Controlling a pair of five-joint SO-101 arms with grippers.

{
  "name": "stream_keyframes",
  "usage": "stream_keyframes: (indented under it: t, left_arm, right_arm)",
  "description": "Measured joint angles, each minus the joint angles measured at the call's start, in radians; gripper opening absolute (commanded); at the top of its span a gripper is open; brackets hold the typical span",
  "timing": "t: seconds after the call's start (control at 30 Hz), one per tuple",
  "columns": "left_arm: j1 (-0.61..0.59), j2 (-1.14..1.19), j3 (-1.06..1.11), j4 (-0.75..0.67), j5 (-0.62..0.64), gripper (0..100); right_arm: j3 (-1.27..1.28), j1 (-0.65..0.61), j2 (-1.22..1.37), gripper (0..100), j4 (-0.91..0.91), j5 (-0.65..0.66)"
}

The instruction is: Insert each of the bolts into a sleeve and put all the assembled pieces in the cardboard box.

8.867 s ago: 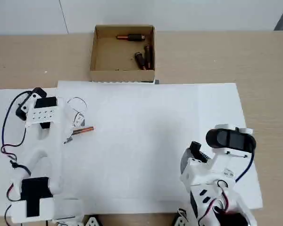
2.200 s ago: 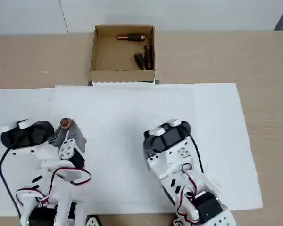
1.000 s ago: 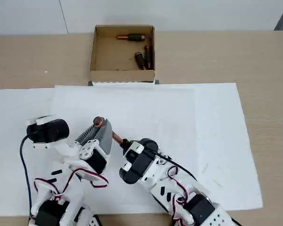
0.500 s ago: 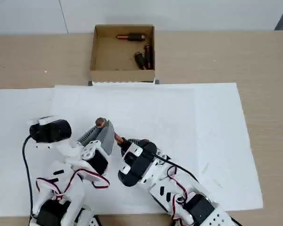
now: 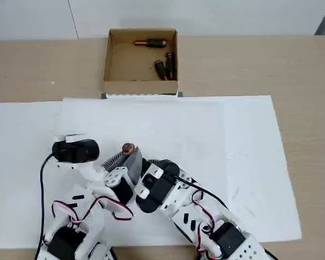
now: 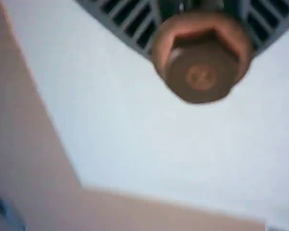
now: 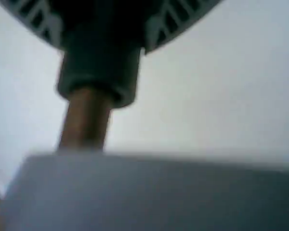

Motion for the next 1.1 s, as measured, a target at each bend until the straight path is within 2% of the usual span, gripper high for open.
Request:
stream_keyframes:
  t: [0.23,0.4,0.67,1.1]
  left_arm:
    - [0.014,-0.003,0.012,0.041,-0.012,0]
    - [0.014,-0.003,0.012,0.043,-0.064,2]
    - [0.003,0.005,0.031,0.046,-0.153,29]
    - [-0.098,0.009,0.021,0.075,-0.255,30]
  right_arm:
    - [0.012,-0.005,0.002,0.2,-0.034,0.000]
    - [0.014,-0.005,0.002,0.2,-0.034,0.000]
    - [0.021,0.000,-0.003,0.2,-0.041,0.005]
    - [0.041,0.003,-0.002,0.2,-0.060,0.003]
